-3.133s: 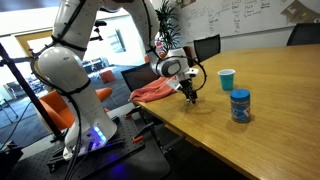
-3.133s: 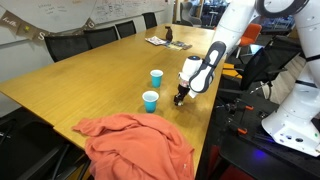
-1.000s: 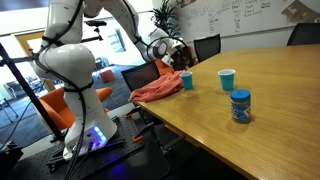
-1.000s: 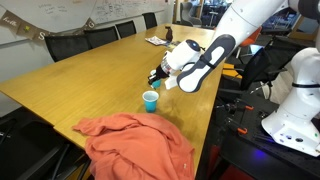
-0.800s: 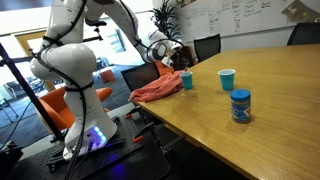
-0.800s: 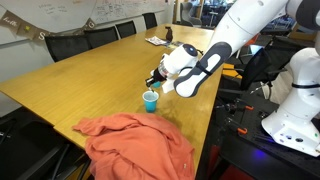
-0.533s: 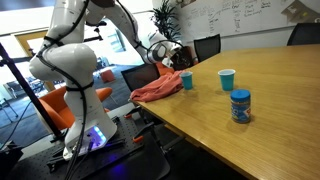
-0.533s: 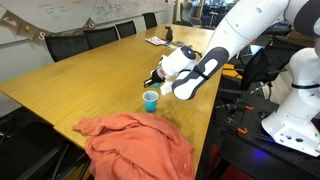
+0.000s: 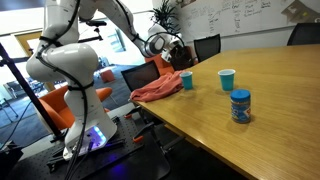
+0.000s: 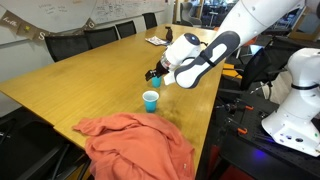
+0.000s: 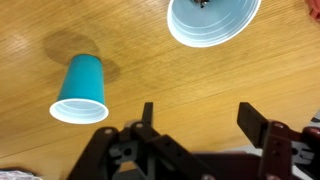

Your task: Put the sweets in the left cup

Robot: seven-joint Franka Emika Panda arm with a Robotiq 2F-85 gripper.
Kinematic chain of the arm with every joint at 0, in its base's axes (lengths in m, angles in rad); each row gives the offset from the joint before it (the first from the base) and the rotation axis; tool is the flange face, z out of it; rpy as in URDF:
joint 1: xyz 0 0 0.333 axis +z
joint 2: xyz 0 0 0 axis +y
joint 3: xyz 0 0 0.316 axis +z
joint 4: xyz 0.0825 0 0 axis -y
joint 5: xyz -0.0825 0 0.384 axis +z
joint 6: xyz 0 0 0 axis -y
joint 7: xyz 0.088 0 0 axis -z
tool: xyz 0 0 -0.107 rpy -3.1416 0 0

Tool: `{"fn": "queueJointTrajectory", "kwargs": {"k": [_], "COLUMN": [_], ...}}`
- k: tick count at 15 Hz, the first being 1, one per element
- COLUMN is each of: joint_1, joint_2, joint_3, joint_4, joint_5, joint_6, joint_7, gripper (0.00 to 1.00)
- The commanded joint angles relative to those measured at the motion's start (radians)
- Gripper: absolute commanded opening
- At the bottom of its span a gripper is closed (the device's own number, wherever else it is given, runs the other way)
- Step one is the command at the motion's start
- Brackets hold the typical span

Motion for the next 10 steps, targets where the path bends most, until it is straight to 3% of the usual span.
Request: {"fn": "queueJointTrajectory", "kwargs": {"k": [1, 6, 10], "joint_1": [0.086, 0.132, 0.135], "joint_2": [-0.211, -0.373, -0.446], "joint_3": [-0.109, -0.199, -0.206], "joint_4": [-0.12, -0.146, -0.167], "joint_5": [-0.009, -0.048, -0.041], "joint_6": [-0.175, -0.421, -0.469], "joint_7": [-0.015, 0.012, 0.004], "gripper": [1.0, 1.0, 1.0]}}
